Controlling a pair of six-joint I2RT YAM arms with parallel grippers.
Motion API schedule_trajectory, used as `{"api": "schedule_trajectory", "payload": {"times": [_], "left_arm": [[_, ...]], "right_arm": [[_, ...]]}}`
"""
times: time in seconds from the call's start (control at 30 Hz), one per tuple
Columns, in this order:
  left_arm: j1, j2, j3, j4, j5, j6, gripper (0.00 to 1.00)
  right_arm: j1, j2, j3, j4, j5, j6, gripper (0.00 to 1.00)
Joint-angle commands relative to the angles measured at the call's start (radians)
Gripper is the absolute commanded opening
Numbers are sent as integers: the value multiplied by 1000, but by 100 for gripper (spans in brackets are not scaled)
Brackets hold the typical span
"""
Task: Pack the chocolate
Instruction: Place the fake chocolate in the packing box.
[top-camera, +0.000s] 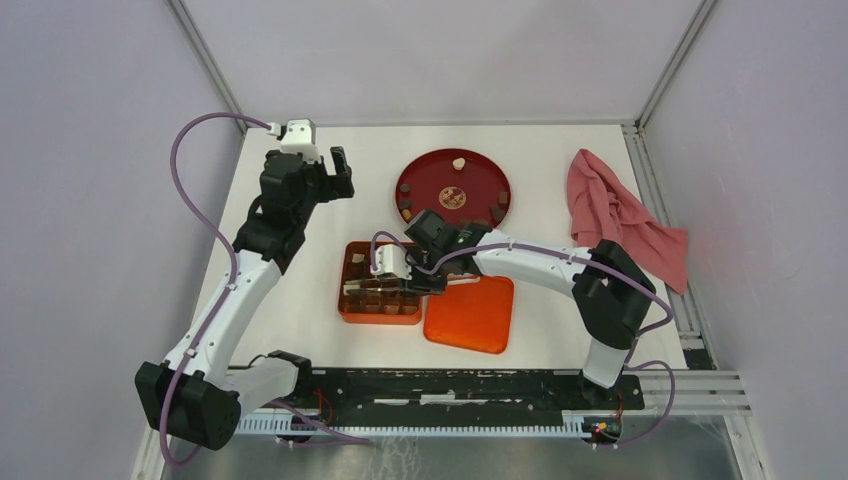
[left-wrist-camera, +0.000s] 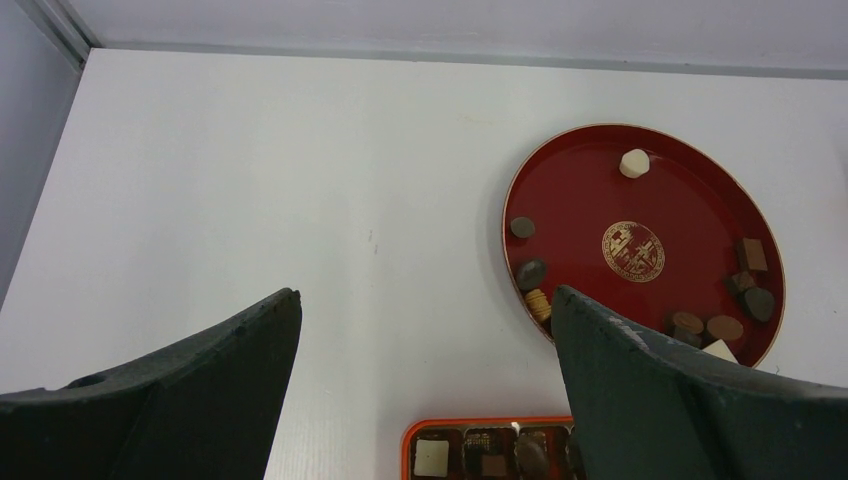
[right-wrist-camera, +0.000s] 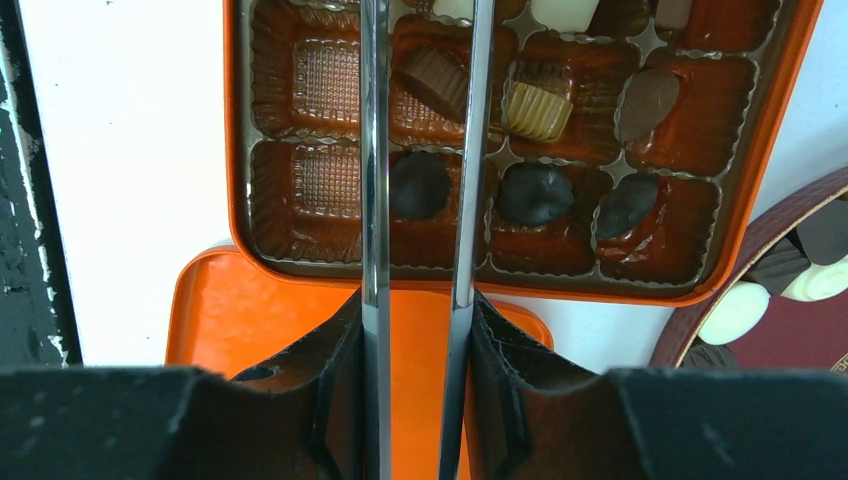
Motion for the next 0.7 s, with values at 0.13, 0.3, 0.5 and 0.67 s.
{"api": "schedule_trajectory", "payload": {"times": [0.13,0.3,0.5,0.67], "left_arm": [[-3,-2,17,7,14,35,99],[-3,-1,17,7,14,34,99],[-3,0,18,7,12,34,99],[-3,-3,17,6,12,34,99]], "right_arm": [[4,2,43,22,30,13,36],[4,8,45,21,29,16,39],[4,10,51,17,29,18,42],[4,1,56,15,15,23,41]]}}
